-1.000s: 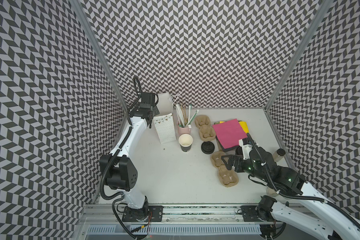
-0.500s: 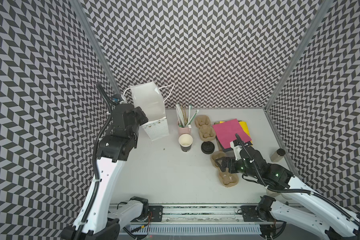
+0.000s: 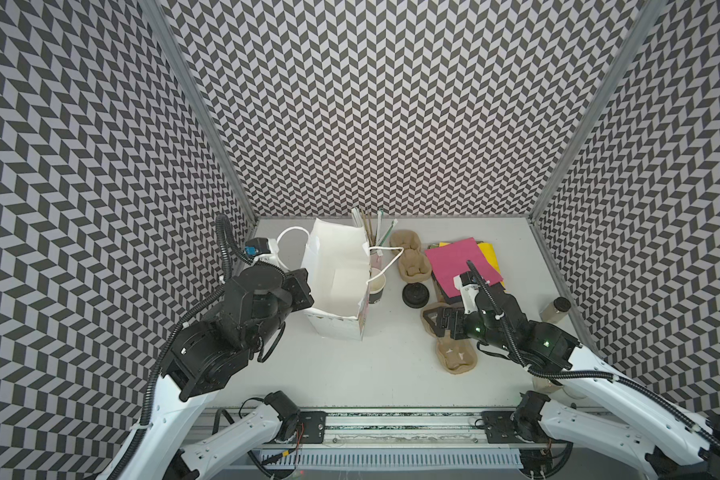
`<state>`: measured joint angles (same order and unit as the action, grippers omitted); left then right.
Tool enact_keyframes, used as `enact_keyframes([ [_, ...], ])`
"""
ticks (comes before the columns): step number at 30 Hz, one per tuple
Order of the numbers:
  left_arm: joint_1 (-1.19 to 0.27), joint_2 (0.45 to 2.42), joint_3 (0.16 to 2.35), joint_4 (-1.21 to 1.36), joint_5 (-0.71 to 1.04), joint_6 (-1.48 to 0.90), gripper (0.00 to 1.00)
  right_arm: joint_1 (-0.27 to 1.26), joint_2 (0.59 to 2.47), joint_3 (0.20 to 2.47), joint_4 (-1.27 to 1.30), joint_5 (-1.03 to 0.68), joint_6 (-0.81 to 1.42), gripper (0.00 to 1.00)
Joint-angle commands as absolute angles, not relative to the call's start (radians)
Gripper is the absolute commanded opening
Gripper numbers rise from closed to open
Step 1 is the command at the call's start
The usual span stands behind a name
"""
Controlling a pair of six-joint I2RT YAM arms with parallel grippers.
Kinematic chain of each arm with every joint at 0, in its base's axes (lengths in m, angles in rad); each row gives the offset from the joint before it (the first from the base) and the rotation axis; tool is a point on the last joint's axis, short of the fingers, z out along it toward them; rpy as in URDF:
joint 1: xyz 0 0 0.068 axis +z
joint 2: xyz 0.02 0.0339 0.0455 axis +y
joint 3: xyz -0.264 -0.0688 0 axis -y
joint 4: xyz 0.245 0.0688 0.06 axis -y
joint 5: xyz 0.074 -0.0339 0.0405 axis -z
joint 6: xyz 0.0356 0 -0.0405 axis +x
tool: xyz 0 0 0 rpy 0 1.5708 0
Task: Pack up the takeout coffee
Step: 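Pull the paper bag toward the robot with the left gripper, opening it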
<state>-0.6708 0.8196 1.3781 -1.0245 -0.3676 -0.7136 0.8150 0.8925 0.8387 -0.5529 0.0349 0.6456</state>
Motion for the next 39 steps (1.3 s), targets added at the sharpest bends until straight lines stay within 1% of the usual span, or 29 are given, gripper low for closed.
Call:
enact_keyframes([
  [1,-0.686,0.808,1.378,-1.065,-0.312,-0.783,0.0,0.819,0.887,0.882,-0.511,0.064,0.632,0.99],
  [4,-0.686,0.793,1.422,-1.092,-0.301,-0.785,0.0,0.819,0.884,0.876,-0.511,0.064,0.633,0.99],
  [6,-0.686,0.805,1.432,-1.1,-0.241,-0.78,0.0,0.818,0.882,0.871,-0.509,0.064,0.637,0.99],
  [11,-0.686,0.777,1.358,-1.065,-0.137,-0.805,0.0,0.819,0.885,0.879,-0.505,0.068,0.639,0.99],
  [16,-0.686,0.765,1.348,-1.091,-0.126,-0.811,0.0,0.818,0.891,0.885,-0.511,0.072,0.637,0.99],
  [19,-0.686,0.752,1.293,-1.077,-0.118,-0.82,0.0,0.819,0.89,0.884,-0.506,0.071,0.64,0.99],
  [25,-0.697,0.729,1.148,-0.968,-0.056,-0.855,0.0,0.818,0.88,0.892,-0.521,0.087,0.64,0.99],
  [28,-0.725,0.729,1.119,-0.941,-0.068,-0.88,0.0,0.818,0.875,0.888,-0.521,0.088,0.64,0.99],
  [33,-0.784,0.729,1.088,-0.923,-0.141,-0.925,0.0,0.818,0.877,0.872,-0.51,0.088,0.642,0.99],
  [39,-0.862,0.757,1.024,-0.849,-0.192,-0.976,0.0,0.819,0.919,0.832,-0.448,0.058,0.653,0.99],
])
